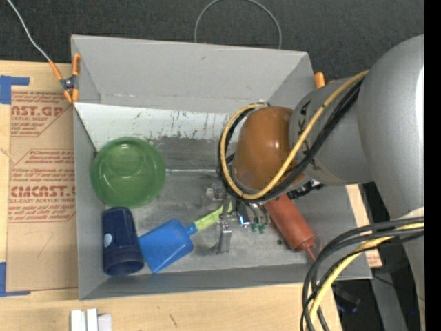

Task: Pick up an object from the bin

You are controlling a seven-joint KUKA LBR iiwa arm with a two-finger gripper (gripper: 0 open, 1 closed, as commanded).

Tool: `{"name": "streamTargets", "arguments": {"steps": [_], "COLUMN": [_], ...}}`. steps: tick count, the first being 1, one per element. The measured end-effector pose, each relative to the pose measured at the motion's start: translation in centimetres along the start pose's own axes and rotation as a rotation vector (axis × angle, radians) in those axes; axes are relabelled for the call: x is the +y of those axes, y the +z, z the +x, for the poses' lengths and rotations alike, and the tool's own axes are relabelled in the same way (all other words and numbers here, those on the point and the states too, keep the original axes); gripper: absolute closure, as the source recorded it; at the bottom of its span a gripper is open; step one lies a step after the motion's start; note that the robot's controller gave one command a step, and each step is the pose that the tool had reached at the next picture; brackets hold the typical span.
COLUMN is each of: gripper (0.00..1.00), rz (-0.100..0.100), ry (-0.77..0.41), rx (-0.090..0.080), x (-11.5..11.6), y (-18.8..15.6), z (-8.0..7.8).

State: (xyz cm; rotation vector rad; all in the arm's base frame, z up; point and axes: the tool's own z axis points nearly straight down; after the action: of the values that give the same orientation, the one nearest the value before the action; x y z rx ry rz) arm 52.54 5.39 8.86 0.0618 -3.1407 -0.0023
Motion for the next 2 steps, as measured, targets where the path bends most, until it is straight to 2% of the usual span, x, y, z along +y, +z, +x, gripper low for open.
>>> {"name": "streamTargets", "arguments": {"steps": [1,2], "gripper": [1.0,1.0], "rz": [0.0,0.0], "ry": [-0.148,-0.148], "rx": [-0.002,-0.001], "x": [-0.81,-0.8], "y": [1.48,1.49], "z": [-1.11,-1.09]}}
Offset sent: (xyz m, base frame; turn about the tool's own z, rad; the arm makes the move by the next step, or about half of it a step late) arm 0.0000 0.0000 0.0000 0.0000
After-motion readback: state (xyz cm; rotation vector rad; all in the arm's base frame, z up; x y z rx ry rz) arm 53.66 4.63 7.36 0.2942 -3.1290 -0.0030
